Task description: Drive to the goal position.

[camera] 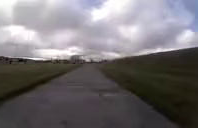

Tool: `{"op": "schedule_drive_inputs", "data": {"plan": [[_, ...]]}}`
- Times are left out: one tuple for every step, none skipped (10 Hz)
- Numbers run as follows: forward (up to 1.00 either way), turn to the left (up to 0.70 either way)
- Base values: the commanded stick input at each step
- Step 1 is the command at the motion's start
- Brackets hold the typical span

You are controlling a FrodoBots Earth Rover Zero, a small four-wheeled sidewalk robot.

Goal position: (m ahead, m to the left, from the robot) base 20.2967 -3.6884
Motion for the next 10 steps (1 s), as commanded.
{"op": "schedule_drive_inputs", "data": {"plan": [[1.00, 0.00], [1.00, 0.00], [1.00, 0.00], [1.00, -0.23], [1.00, -0.38], [1.00, -0.40], [1.00, -0.11], [1.00, 0.00], [1.00, 0.00], [1.00, 0.00]]}}
